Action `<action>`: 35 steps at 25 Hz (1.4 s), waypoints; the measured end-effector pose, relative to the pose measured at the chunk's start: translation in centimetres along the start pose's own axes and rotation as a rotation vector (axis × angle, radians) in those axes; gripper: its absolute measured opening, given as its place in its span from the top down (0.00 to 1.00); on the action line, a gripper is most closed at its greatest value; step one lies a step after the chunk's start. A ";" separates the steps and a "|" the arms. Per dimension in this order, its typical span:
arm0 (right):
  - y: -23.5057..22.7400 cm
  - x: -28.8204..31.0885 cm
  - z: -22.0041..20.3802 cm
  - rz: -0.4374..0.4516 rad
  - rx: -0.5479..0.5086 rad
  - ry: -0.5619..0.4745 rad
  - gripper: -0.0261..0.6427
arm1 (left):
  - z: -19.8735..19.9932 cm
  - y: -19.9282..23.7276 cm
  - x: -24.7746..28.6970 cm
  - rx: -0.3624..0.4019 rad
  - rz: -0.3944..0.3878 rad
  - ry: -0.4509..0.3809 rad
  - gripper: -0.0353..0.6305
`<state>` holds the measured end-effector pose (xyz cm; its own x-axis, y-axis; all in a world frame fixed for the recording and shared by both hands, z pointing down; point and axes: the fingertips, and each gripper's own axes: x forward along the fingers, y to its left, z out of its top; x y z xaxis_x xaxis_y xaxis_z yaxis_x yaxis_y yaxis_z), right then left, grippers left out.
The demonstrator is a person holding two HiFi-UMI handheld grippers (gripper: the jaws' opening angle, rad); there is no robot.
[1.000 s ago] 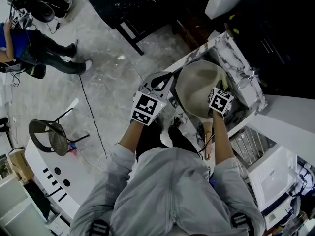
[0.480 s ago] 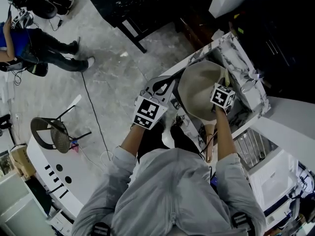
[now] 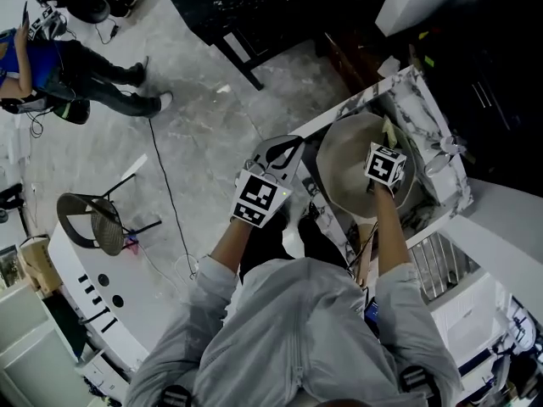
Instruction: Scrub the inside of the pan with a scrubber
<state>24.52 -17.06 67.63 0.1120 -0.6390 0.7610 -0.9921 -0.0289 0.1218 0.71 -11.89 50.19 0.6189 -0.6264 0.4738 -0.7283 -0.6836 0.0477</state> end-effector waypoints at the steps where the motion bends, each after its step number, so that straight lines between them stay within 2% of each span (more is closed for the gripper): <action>1: 0.4 0.4 0.3 0.015 -0.005 -0.001 0.83 | 0.0 0.1 0.1 0.000 0.000 0.002 0.91; 10: 2.7 2.4 1.2 0.101 -0.045 0.005 0.83 | -0.4 0.8 0.7 -0.010 0.008 0.025 0.91; 22: 4.7 2.7 1.0 0.130 -0.081 0.016 0.83 | -0.9 0.6 0.9 -0.016 0.004 0.036 0.91; 29: 6.5 1.8 1.3 0.153 -0.177 -0.015 0.83 | -1.0 0.9 0.1 -0.016 0.018 0.039 0.91; 35: 7.9 1.4 1.1 0.155 -0.214 -0.018 0.84 | -1.0 1.1 -0.6 -0.016 0.026 0.038 0.91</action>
<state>16.82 -19.08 68.95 -0.0437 -0.6363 0.7702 -0.9628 0.2327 0.1376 -0.72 -11.88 50.90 0.5885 -0.6291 0.5078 -0.7489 -0.6609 0.0492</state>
